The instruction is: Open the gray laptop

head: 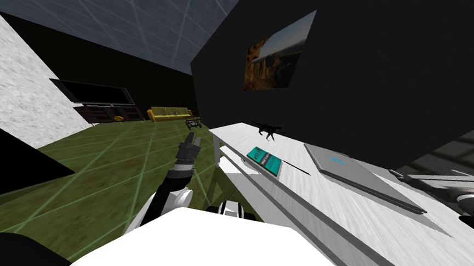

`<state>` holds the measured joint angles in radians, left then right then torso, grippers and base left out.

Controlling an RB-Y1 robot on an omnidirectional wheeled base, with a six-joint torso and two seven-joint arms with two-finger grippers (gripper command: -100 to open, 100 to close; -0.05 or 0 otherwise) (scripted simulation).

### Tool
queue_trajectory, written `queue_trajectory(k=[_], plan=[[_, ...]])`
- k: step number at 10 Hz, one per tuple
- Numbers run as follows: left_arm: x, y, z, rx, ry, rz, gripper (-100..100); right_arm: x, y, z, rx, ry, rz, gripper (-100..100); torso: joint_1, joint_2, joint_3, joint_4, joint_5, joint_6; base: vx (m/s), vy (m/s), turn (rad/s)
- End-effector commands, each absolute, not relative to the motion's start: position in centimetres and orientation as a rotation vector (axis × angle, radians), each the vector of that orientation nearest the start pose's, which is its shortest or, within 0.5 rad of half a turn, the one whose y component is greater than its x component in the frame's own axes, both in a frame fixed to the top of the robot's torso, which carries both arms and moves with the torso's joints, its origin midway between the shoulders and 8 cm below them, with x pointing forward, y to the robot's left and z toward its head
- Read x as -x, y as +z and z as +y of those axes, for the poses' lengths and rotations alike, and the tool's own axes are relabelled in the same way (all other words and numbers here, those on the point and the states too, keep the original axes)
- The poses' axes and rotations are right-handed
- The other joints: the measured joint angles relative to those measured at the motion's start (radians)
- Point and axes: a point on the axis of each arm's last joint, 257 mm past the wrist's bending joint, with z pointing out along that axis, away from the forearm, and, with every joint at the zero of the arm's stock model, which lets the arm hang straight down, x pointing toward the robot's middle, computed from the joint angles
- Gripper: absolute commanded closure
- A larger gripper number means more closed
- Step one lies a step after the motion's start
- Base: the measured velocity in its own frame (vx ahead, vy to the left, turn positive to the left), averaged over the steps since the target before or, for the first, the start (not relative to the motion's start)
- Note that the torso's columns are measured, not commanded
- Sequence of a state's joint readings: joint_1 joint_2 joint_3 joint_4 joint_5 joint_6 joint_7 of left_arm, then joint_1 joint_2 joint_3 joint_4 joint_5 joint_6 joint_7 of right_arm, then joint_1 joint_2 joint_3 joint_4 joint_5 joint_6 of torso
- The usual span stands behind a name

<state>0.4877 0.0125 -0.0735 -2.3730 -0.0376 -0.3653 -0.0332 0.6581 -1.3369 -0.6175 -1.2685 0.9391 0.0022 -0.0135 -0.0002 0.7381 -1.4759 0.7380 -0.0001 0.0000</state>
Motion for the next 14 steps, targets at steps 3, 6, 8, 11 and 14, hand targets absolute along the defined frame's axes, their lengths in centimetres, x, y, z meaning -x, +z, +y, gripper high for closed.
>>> queue_trajectory(k=[3, 6, 8, 11, 14], plan=[[-35.1, 4.3, 24.9, 0.646, -1.317, 0.675, 0, -33.6, 4.2, -81.5, 0.412, -1.325, 1.72, -100, 0.0, 0.0, 0.0, 0.0, 0.0, 0.0, -0.02, -0.036, -0.017], [-35.1, 4.3, 24.9, 0.646, -1.317, 0.675, 0, -34.4, 5.0, -80.9, 0.583, -1.441, 1.703, -100, 0.0, 0.0, 0.0, 0.0, 0.0, 0.0, -0.022, -0.034, -0.014], [-35.1, 4.3, 24.9, 0.646, -1.317, 0.675, 0, -35.1, 5.4, -80.3, 0.687, -1.502, 1.684, -100, 0.0, -0.001, 0.0, 0.0, 0.0, 0.0, -0.011, -0.03, -0.014], [-35.1, 4.3, 24.9, 0.646, -1.317, 0.675, 0, -36.1, 5.9, -79.3, 0.825, -1.572, 1.648, -100, 0.001, 0.0, 0.0, 0.0, 0.0, 0.0, -0.014, -0.023, -0.009], [-35.1, 4.3, 24.9, 0.646, -1.317, 0.675, 0, -37.1, 6.2, -78.4, 0.936, -1.62, 1.61, -100, 0.0, 0.0, 0.0, 0.0, 0.0, 0.0, -0.013, -0.023, -0.008]])
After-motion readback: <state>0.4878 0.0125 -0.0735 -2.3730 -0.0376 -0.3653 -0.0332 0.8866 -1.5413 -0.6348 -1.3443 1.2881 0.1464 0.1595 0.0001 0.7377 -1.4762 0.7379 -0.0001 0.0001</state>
